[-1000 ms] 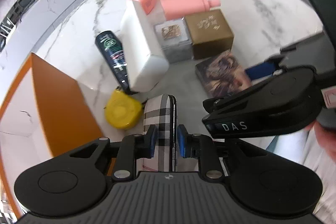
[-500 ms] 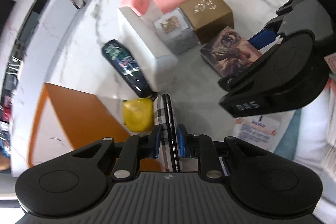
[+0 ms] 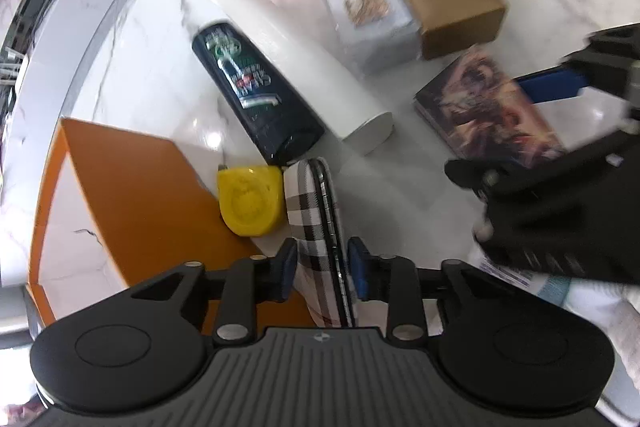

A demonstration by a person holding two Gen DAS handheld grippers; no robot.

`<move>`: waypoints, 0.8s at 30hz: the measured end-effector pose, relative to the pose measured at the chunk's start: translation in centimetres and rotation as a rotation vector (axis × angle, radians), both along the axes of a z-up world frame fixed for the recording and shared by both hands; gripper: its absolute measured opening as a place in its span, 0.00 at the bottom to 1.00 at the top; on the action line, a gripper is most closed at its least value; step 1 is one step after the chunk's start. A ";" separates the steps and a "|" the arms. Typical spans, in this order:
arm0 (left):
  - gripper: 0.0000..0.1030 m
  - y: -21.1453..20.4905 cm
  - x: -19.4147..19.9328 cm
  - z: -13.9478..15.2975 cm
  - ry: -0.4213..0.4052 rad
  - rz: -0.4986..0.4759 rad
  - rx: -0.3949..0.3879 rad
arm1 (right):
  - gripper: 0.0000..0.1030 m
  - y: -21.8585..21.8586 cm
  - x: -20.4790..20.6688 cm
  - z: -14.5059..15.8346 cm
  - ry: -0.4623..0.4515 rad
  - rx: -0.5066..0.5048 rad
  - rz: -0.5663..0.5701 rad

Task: Organize rigid objects
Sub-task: 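Lift the plaid case with the left tool while the right tool carries the card box over the box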

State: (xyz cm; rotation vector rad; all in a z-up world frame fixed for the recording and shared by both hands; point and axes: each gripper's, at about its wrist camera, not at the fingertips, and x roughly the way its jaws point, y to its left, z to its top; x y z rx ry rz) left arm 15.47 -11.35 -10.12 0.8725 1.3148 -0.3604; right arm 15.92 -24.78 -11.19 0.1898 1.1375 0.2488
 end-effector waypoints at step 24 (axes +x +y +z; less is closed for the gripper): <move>0.21 8.5 -6.1 11.5 -0.183 0.205 -0.543 | 0.58 -1.9 -2.2 3.5 -0.110 0.160 -0.015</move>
